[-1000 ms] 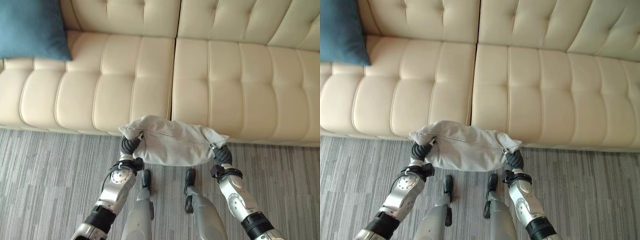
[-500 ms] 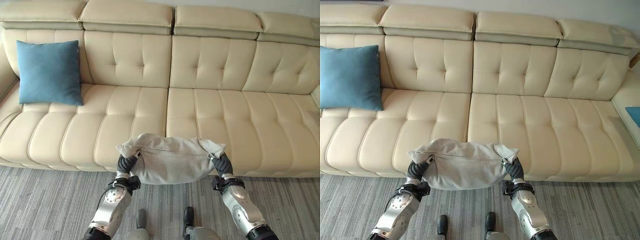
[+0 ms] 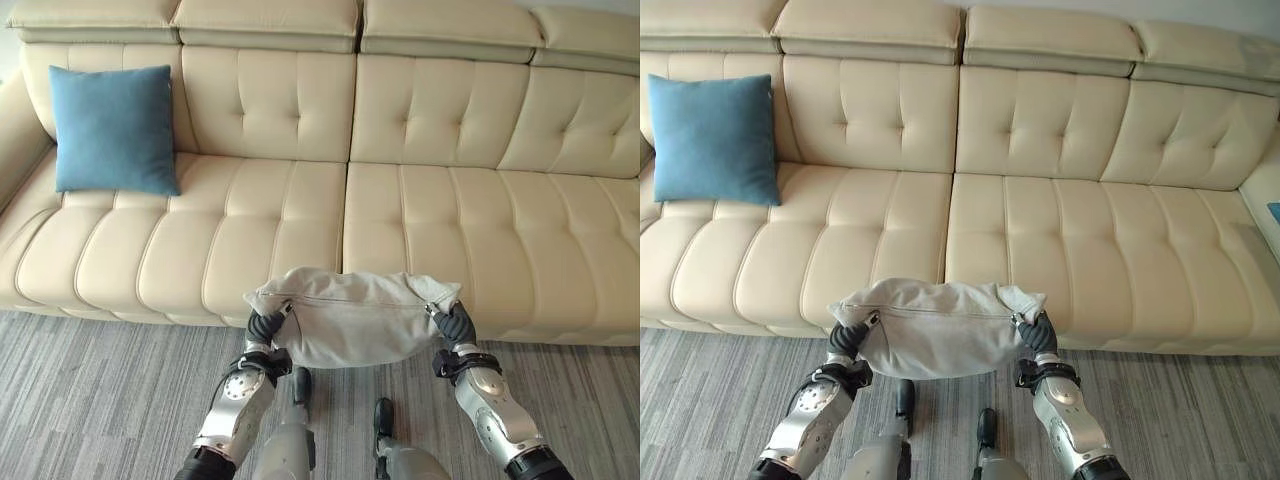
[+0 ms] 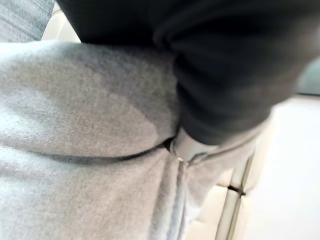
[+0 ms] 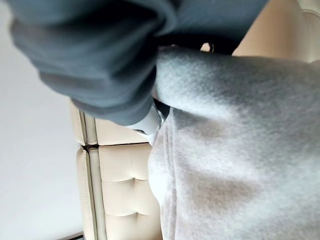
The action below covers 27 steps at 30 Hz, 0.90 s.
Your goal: Pick up all the scattered cushions and arrange them neatly on the sofa.
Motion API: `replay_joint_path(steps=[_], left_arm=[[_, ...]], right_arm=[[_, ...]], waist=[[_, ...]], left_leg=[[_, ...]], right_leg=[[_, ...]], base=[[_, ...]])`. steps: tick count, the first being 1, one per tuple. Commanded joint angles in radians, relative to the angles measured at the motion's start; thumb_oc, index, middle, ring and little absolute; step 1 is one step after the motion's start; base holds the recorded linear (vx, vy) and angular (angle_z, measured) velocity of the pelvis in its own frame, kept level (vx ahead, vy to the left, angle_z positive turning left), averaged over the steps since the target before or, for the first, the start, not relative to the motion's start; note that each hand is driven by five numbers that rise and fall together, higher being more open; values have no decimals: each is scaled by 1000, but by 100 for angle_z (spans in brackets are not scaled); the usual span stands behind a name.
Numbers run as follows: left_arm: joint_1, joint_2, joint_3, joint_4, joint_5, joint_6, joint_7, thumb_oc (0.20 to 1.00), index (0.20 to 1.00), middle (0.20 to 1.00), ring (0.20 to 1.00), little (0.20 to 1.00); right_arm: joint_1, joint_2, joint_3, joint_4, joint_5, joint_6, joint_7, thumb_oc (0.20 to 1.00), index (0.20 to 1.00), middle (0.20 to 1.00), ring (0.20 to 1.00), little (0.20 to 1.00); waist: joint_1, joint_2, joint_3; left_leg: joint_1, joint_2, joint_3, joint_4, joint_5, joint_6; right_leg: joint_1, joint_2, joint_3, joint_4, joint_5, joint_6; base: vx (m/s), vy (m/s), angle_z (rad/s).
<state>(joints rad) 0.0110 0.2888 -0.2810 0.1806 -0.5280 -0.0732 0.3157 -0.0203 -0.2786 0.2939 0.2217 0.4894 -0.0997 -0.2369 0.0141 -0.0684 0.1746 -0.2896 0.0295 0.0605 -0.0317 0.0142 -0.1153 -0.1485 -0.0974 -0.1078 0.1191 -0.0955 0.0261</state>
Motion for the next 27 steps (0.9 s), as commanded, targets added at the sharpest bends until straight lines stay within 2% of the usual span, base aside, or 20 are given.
replay_joint_path(steps=[1, 3, 4, 6, 9, 11, 12, 13, 14, 15, 16, 20, 21, 25, 27], left_arm=[[-56, 0, -4, -132, 49, -79, -37, 200, 200, 200, 200, 200], [-53, 4, 4, -134, 49, -77, -37, 200, 200, 200, 200, 200], [-50, 14, 18, -135, 48, -74, -36, 200, 200, 200, 200, 200], [-46, 24, 27, -136, 53, -68, -32, 200, 200, 200, 200, 200], [-49, 35, 34, -133, 68, -69, -29, 200, 200, 200, 200, 200], [-45, 35, 39, -135, 69, -71, -36, 200, 200, 200, 200, 200], [-42, 34, 39, -138, 72, -74, -38, 200, 200, 200, 200, 200], [-41, 33, 38, -139, 74, -74, -46, 200, 200, 200, 200, 200], [-40, 31, 38, -137, 73, -73, -50, 200, 200, 200, 200, 200], [-40, 28, 40, -136, 72, -72, -51, 200, 200, 200, 200, 200], [-39, 22, 45, -135, 74, -70, -51, 200, 200, 200, 200, 200], [-40, 13, 54, -137, 86, -77, -55, 200, 200, 200, 200, 200], [-37, 0, 52, -126, 93, -84, -63, 200, 200, 200, 200, 200], [-34, -14, 51, -113, 86, -86, -59, 200, 200, 200, 200, 200], [-30, -19, 52, -109, 77, -86, -59, 200, 200, 200, 200, 200]], right_arm=[[-64, 27, 7, -122, -43, -65, 43, 200, 200, 200, 200, 200], [-62, 32, 7, -119, -46, -64, 47, 200, 200, 200, 200, 200], [-56, 43, 2, -120, -49, -57, 54, 200, 200, 200, 200, 200], [-56, 56, 0, -116, -54, -54, 58, 200, 200, 200, 200, 200], [-53, 75, 0, -108, -58, -51, 61, 200, 200, 200, 200, 200], [-47, 84, 0, -107, -56, -48, 68, 200, 200, 200, 200, 200], [-49, 84, 2, -105, -59, -49, 68, 200, 200, 200, 200, 200], [-53, 79, 2, -104, -56, -47, 73, 200, 200, 200, 200, 200], [-55, 77, 2, -104, -56, -46, 73, 200, 200, 200, 200, 200], [-56, 76, 2, -102, -54, -45, 72, 200, 200, 200, 200, 200], [-58, 78, -2, -100, -52, -46, 69, 200, 200, 200, 200, 200], [-60, 81, -1, -98, -64, -45, 71, 200, 200, 200, 200, 200], [-49, 79, -2, -89, -62, -49, 79, 200, 200, 200, 200, 200], [-46, 70, -3, -82, -54, -54, 79, 200, 200, 200, 200, 200], [-41, 62, -6, -81, -47, -57, 81, 200, 200, 200, 200, 200]], waist=[[25, -30, -69], [29, -41, -74], [33, -54, -79], [32, -58, -66], [15, -47, -50], [10, -37, -44], [8, -27, -40], [-1, -15, -31], [-5, -13, -26], [-8, -12, -20], [-11, -17, -8], [-17, -21, 4], [-23, -31, -13], [-28, -23, -41], [-33, -20, -44]], left_leg=[[2, 1, -2, -10, 121, 55], [10, -4, 4, -6, 108, 65], [33, -15, 15, -4, 82, 86], [74, -23, 31, -12, 56, 108], [120, -23, 44, -28, 32, 126], [152, -21, 50, -39, 21, 130], [165, -16, 51, -45, 14, 128], [184, -14, 47, -50, 6, 123], [194, -16, 46, -52, 3, 122], [206, -18, 43, -52, -2, 120], [230, -25, 42, -53, -13, 118], [268, -30, 41, -50, -35, 111], [299, -46, 28, -51, -58, 108], [327, -26, 20, -44, -85, 89], [317, -11, 15, 32, -118, 72]], right_leg=[[263, 33, 2, -148, -82, 64], [257, 22, 11, -134, -83, 72], [237, 3, 19, -73, -77, 90], [176, -15, 24, 64, -45, 117], [80, -31, 18, 224, 37, 147], [42, -45, -2, 241, 54, 142], [18, -47, -20, 216, 44, 130], [-9, -38, -39, 139, 26, 113], [-19, -31, -43, 104, 33, 111], [-27, -25, -46, 54, 50, 111], [-54, -22, -66, -32, 95, 119], [-73, -11, -104, -115, 141, 133], [-30, -2, -81, -172, 170, 123], [18, 3, -95, -189, 169, 113], [46, 3, -109, -183, 150, 100]], base=[[187, 141, 9], [151, 126, -47], [147, 163, -48], [121, 190, -16], [70, 123, -41], [109, 84, -2], [163, 56, -7], [160, 27, -7], [150, -4, 0], [160, -55, 10], [129, -54, 14], [171, -100, 5], [243, -141, 16], [219, -140, 30], [181, -161, 5]])
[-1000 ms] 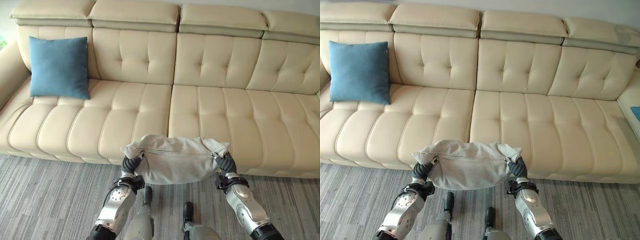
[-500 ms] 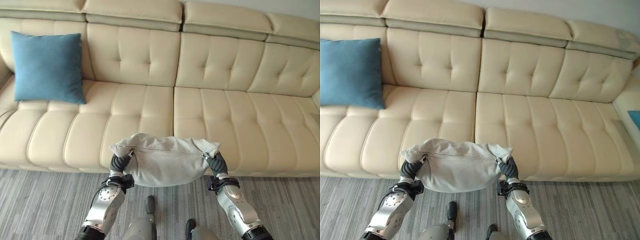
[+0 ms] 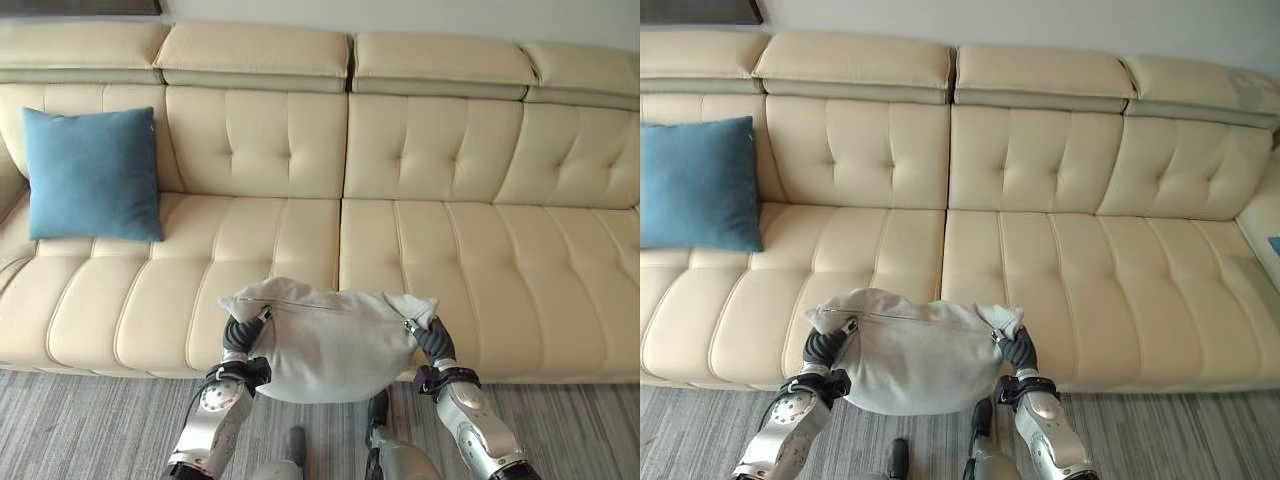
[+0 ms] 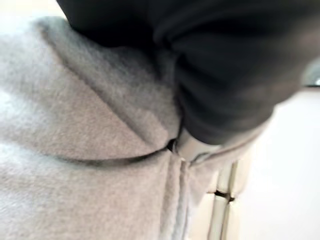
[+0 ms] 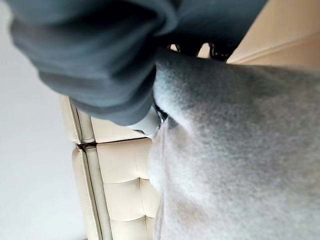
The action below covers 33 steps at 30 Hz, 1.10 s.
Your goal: Pick up all the scattered cushions and arrange them neatly on the sofa.
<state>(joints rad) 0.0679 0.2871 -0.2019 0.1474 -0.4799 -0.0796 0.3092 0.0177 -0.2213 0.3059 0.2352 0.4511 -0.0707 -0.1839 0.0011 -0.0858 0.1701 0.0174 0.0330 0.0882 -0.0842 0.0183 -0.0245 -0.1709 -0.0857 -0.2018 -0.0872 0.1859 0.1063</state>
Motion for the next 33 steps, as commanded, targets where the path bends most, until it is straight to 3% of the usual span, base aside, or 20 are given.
replay_joint_path(steps=[1, 4, 6, 8, 9, 10, 13, 22, 33], left_arm=[[-86, -20, -27, -77, 25, -81, -50, 200, 200, 200, 200, 200], [-89, -27, -26, -74, 13, -86, -38, 200, 200, 200, 200, 200], [-93, -29, -24, -73, 8, -87, -35, 200, 200, 200, 200, 200], [-90, -27, -23, -72, 10, -81, -33, 200, 200, 200, 200, 200], [-88, -25, -26, -71, 9, -72, -31, 200, 200, 200, 200, 200], [-87, -26, -31, -71, 10, -68, -32, 200, 200, 200, 200, 200], [-87, -30, -37, -62, 8, -69, -30, 200, 200, 200, 200, 200], [-65, -14, -58, -67, 29, -53, -49, 200, 200, 200, 200, 200], [-354, 20, -81, -70, 105, -79, 37, 200, 200, 200, 200, 200]], right_arm=[[-78, 0, -18, -96, -6, -86, 27, 200, 200, 200, 200, 200], [-87, -24, -13, -104, 7, -86, 24, 200, 200, 200, 200, 200], [-89, -32, -15, -103, 10, -84, 24, 200, 200, 200, 200, 200], [-89, -33, -17, -100, 15, -82, 23, 200, 200, 200, 200, 200], [-86, -38, -18, -103, 15, -81, 19, 200, 200, 200, 200, 200], [-83, -42, -20, -106, 14, -79, 19, 200, 200, 200, 200, 200], [-70, -45, -20, -115, 5, -80, 15, 200, 200, 200, 200, 200], [-56, -28, -12, -118, -6, -69, 12, 200, 200, 200, 200, 200], [-335, -58, -4, -139, -66, -68, -73, 200, 200, 200, 200, 200]], waist=[[-20, -3, -36], [-10, -8, -19], [-8, -14, -13], [-3, -15, -17], [4, -4, -19], [6, 4, -18], [4, 24, -26], [-2, 27, -54], [-13, 6, -85]], left_leg=[[-4, -7, -12, 143, -138, -29], [-78, -8, -38, 329, -131, -54], [-132, 5, -58, 360, -121, -59], [-135, 36, -55, 275, -102, -58], [-145, 71, -72, 171, -28, -64], [-159, 81, -76, 124, 13, -71], [-146, 103, -52, 41, 54, -80], [-48, 82, -19, -3, 30, -75], [5, 60, 6, -3, -26, -56]], right_leg=[[83, -12, -22, 28, -142, 11], [113, -13, -24, 37, -172, -18], [130, -16, -28, 35, -189, -24], [143, -17, -28, 31, -199, -20], [149, -5, -28, 34, -216, -22], [157, 0, -30, 35, -227, -23], [172, 14, -28, 41, -256, -28], [212, -1, 5, 20, -240, -15], [237, -25, 36, 1, -223, 13]], base=[[123, -146, 8], [102, -101, 18], [80, -34, 25], [136, 32, 2], [194, 65, -9], [170, 77, 8], [122, 84, 7], [109, 82, -24], [68, 58, -3]])
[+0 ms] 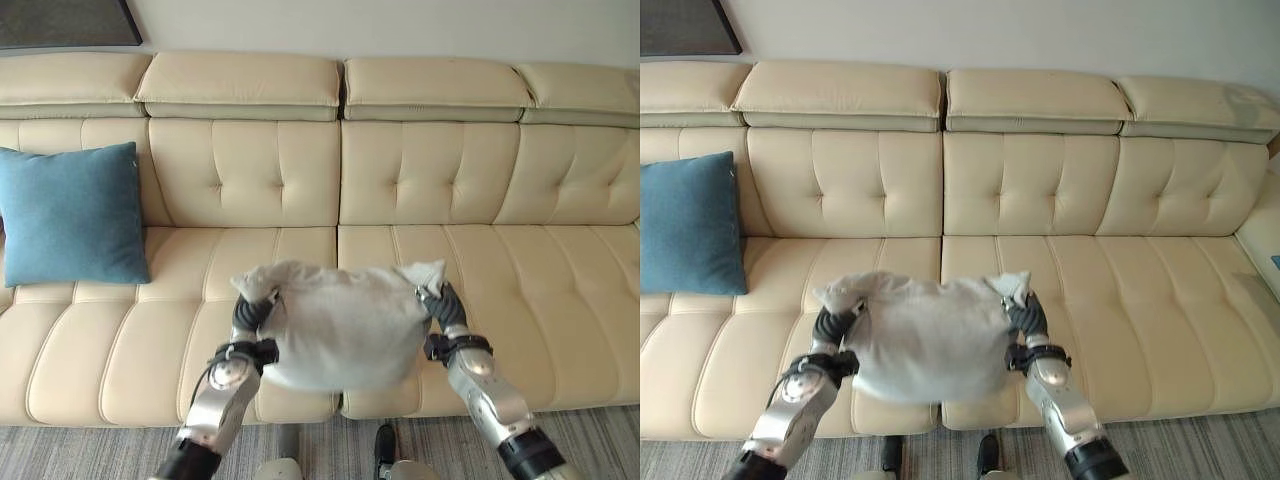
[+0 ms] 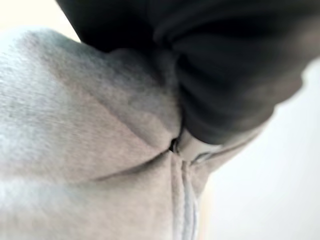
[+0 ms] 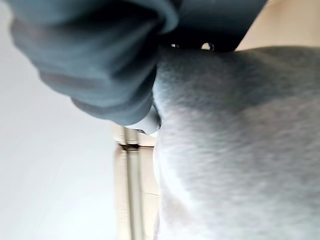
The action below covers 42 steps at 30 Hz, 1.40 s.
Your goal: Pick up all the scattered cushions and arrange them neatly on the sofa.
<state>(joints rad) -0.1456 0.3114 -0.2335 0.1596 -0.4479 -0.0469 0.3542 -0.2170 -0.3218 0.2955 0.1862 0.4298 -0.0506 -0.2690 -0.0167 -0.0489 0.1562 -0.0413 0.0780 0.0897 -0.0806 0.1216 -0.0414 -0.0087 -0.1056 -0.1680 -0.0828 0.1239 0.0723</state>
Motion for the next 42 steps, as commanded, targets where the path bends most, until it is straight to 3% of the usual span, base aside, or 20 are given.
replay_joint_path(steps=[1, 22, 29, 36, 37, 38, 42], left_arm=[[-178, -1, -53, -71, 75, -115, 5, 200, 200, 200, 200, 200], [-425, 21, -143, 170, 116, -107, 75, 200, 200, 200, 200, 200], [-546, 62, -173, 307, 141, -101, 95, 200, 200, 200, 200, 200], [-590, 51, -199, 417, 131, -86, 98, 200, 200, 200, 200, 200], [-657, 39, -221, 532, 86, -73, 87, 416, 416, 416, 416, 416], [-705, 34, -229, 625, 42, -62, 70, 1000, 1000, 1000, 1000, 1000], [-850, 48, -194, 852, -182, -46, 11, 1000, 1000, 1000, 1000, 1000]], right_arm=[[-132, 46, 15, -87, -44, -86, 8, 200, 200, 200, 200, 200], [-364, 78, 121, 75, -66, -63, -52, 200, 200, 200, 200, 200], [-420, 100, 156, 198, -53, -61, -60, 200, 200, 200, 200, 200], [-458, 125, 186, 389, -42, -32, -73, 200, 200, 200, 200, 200], [-536, 120, 209, 520, -48, 2, -73, 865, 865, 865, 865, 865], [-604, 99, 227, 603, -78, 35, -63, 1000, 1000, 1000, 1000, 1000], [-805, 5, 279, 813, -191, 134, -38, 1000, 1000, 1000, 1000, 1000]], waist=[[4, -32, -73], [16, -79, -32], [10, -86, -8], [10, -89, 2], [13, -91, 13], [14, -91, 17], [14, -86, 26]], left_leg=[[66, 13, 5, -7, -132, -37], [-26, 21, -1, -7, -115, -39], [-66, 23, 1, -7, -102, -42], [-74, 20, -1, -7, -101, -42], [-78, 19, -3, -7, -98, -43], [-85, 20, -5, -7, -94, -44], [-98, 17, -11, -7, -84, -48]], right_leg=[[75, -8, 4, -4, -160, 49], [-23, -4, 2, -4, -135, 58], [-66, -2, 3, -4, -121, 61], [-77, -4, 2, -4, -116, 60], [-82, -3, 1, -4, -111, 60], [-89, -3, -2, -4, -107, 60], [-103, 1, -4, -4, -97, 62]], base=[[55, 44, -12], [2, 2, 0], [-22, -2, -4], [-11, -1, 0], [-53, -18, 0], [-73, -22, -1], [-33, -6, 4]])
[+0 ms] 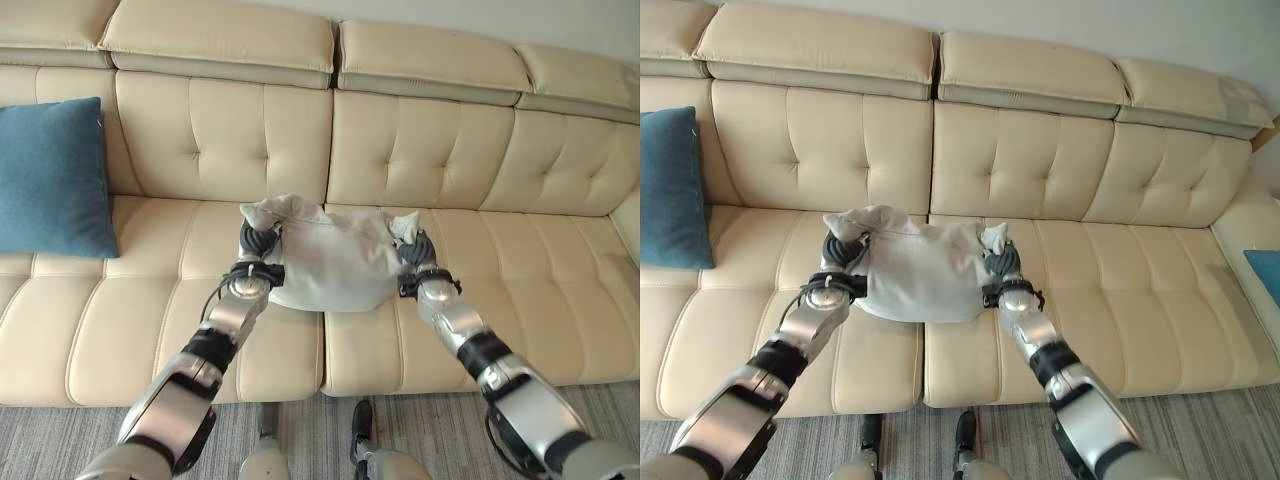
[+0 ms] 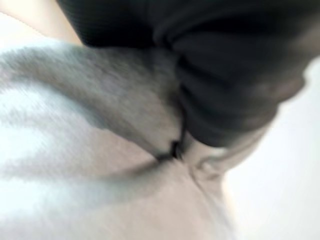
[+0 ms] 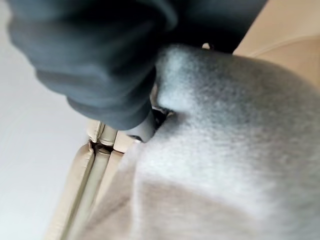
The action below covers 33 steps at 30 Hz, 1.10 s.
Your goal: Pick up all the scattered cushions and arrange them neatly on the sofa.
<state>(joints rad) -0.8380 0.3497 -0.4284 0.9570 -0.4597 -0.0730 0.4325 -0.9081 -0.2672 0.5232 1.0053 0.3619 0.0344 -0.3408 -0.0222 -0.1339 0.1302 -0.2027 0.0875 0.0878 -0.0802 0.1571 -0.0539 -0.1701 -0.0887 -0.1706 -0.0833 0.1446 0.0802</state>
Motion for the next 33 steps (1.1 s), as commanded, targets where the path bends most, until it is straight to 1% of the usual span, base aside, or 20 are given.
replay_joint_path(steps=[1, 2, 3, 4, 5, 6, 7, 11, 14, 15, 16, 18, 19, 20, 21, 22, 24, 27, 28, 33], left_arm=[[-190, 46, 37, 75, -258, -20, -77, 1000, 1000, 1000, 1000, 1000], [-193, 67, 60, 80, -295, -17, -77, 1000, 1000, 1000, 1000, 1000], [-196, 105, 105, 98, -353, -18, -76, 1000, 1000, 1000, 1000, 1000], [-196, 106, 104, 99, -354, -18, -77, 1000, 1000, 1000, 1000, 1000], [-180, 154, 169, 73, -404, -24, -60, 1000, 1000, 1000, 1000, 1000], [-121, 161, 228, 16, -439, -41, -37, 1000, 1000, 1000, 1000, 1000], [-118, 161, 228, 13, -439, -41, -36, 1000, 1000, 1000, 1000, 1000], [47, 149, 350, -161, -534, -99, -43, 1000, 1000, 1000, 1000, 1000], [146, 153, 383, -243, -515, -99, -60, 1000, 1000, 1000, 1000, 1000], [243, 178, 407, -307, -459, -94, -84, 1000, 1000, 1000, 1000, 1000], [253, 176, 408, -313, -456, -93, -82, 1000, 1000, 1000, 1000, 1000], [414, 224, 439, -411, -299, -75, -129, 1000, 1000, 1000, 1000, 1000], [422, 222, 440, -417, -295, -73, -128, 1000, 1000, 1000, 1000, 1000], [527, 255, 478, -485, -148, -66, -135, 1000, 1000, 1000, 1000, 1000], [570, 268, 494, -510, -62, -58, -139, 1000, 1000, 1000, 1000, 1000], [665, 269, 542, -548, 58, -55, -146, 1000, 1000, 1000, 1000, 1000], [803, 197, 574, -547, 170, -31, -169, 1000, 1000, 1000, 1000, 1000], [857, 162, 568, -544, 198, -12, -183, 1000, 1000, 1000, 1000, 1000], [889, 134, 548, -525, 229, -2, -200, 1000, 1000, 1000, 1000, 1000], [917, 79, 489, -499, 253, 18, -232, 1000, 1000, 1000, 1000, 1000]], right_arm=[[-161, -95, 62, 21, -150, 81, 33, 1000, 1000, 1000, 1000, 1000], [-163, -115, 43, 15, -131, 85, 21, 1000, 1000, 1000, 1000, 1000], [-150, -137, -23, 0, -72, 64, -12, 1000, 1000, 1000, 1000, 1000], [-149, -137, -23, -1, -71, 64, -12, 1000, 1000, 1000, 1000, 1000], [-109, -149, -144, -53, 25, 13, -88, 1000, 1000, 1000, 1000, 1000], [-34, -137, -259, -140, 105, -54, -143, 1000, 1000, 1000, 1000, 1000], [-29, -137, -260, -144, 105, -53, -145, 1000, 1000, 1000, 1000, 1000], [144, -139, -411, -323, 169, -153, -173, 1000, 1000, 1000, 1000, 1000], [227, -147, -450, -376, 184, -163, -147, 1000, 1000, 1000, 1000, 1000], [303, -173, -471, -414, 167, -167, -109, 1000, 1000, 1000, 1000, 1000], [310, -172, -469, -418, 166, -166, -109, 1000, 1000, 1000, 1000, 1000], [463, -205, -508, -517, 100, -147, -36, 1000, 1000, 1000, 1000, 1000], [471, -203, -509, -524, 98, -145, -36, 1000, 1000, 1000, 1000, 1000], [562, -227, -539, -572, 36, -134, 5, 1000, 1000, 1000, 1000, 1000], [608, -235, -548, -592, 1, -135, 19, 1000, 1000, 1000, 1000, 1000], [694, -246, -585, -629, -56, -120, 56, 1000, 1000, 1000, 1000, 1000], [824, -201, -610, -601, -116, -89, 96, 1000, 1000, 1000, 1000, 1000], [866, -157, -618, -583, -106, -74, 115, 1000, 1000, 1000, 1000, 1000], [890, -108, -613, -543, -81, -69, 126, 1000, 1000, 1000, 1000, 1000], [908, -29, -580, -438, -31, -56, 152, 1000, 1000, 1000, 1000, 1000]], waist=[[19, 1, 46], [18, 3, 40], [14, 7, 25], [13, 6, 24], [15, 20, 13], [15, 31, 2], [15, 30, 0], [11, 42, -30], [11, 45, -44], [12, 47, -50], [12, 48, -53], [11, 52, -65], [10, 52, -69], [13, 52, -68], [14, 52, -72], [15, 51, -76], [12, 48, -83], [13, 47, -85], [14, 46, -81], [15, 42, -76]], left_leg=[[68, 8, -10, -7, -121, -37], [71, 8, -9, -7, -123, -38], [75, 6, -8, -7, -127, -38], [74, 6, -8, -7, -126, -38], [89, 5, -6, -7, -138, -36], [100, 1, -8, -7, -147, -34], [97, -1, -8, -7, -142, -33], [124, -8, -12, -7, -159, -29], [138, -11, -11, -7, -167, -27], [149, -14, -10, -7, -170, -25], [151, -14, -9, -7, -171, -25], [164, -17, -8, -7, -176, -23], [166, -17, -8, -7, -176, -23], [170, -18, -10, -7, -177, -20], [172, -19, -11, -7, -176, -19], [175, -21, -14, -7, -177, -17], [176, -24, -16, -7, -175, -12], [176, -27, -17, -7, -174, -8], [181, -29, -14, -7, -179, -6], [172, -43, -16, -7, -174, 4]], right_leg=[[61, -15, -1, -4, -119, 57], [63, -14, -1, -4, -121, 58], [64, -15, 2, -4, -121, 60], [64, -16, 2, -4, -121, 60], [78, -15, 1, -4, -130, 62], [89, -17, 1, -4, -137, 62], [86, -18, 1, -4, -133, 62], [113, -23, -3, -4, -145, 63], [129, -26, -4, -4, -148, 64], [140, -30, -5, -4, -148, 66], [141, -30, -5, -4, -149, 66], [156, -35, -5, -4, -146, 68], [157, -35, -5, -4, -146, 68], [163, -38, -6, -4, -144, 70], [166, -39, -7, -4, -142, 70], [170, -42, -8, -4, -140, 71], [171, -47, -10, -4, -132, 74], [170, -50, -9, -4, -127, 75], [174, -52, -9, -4, -124, 77], [164, -65, -6, -4, -106, 82]], base=[[34, 5, 2], [66, 21, -4], [48, 20, -6], [88, 36, -6], [97, 47, -4], [84, 49, -2], [51, 38, 3], [57, 34, 5], [50, 33, -4], [28, 30, -4], [44, 61, -3], [27, 47, 0], [0, 42, 2], [-12, 44, 2], [-30, 78, 0], [-46, 90, 3], [-69, 99, 1], [-48, 65, -2], [-54, 69, -3], [-70, 82, -1]])
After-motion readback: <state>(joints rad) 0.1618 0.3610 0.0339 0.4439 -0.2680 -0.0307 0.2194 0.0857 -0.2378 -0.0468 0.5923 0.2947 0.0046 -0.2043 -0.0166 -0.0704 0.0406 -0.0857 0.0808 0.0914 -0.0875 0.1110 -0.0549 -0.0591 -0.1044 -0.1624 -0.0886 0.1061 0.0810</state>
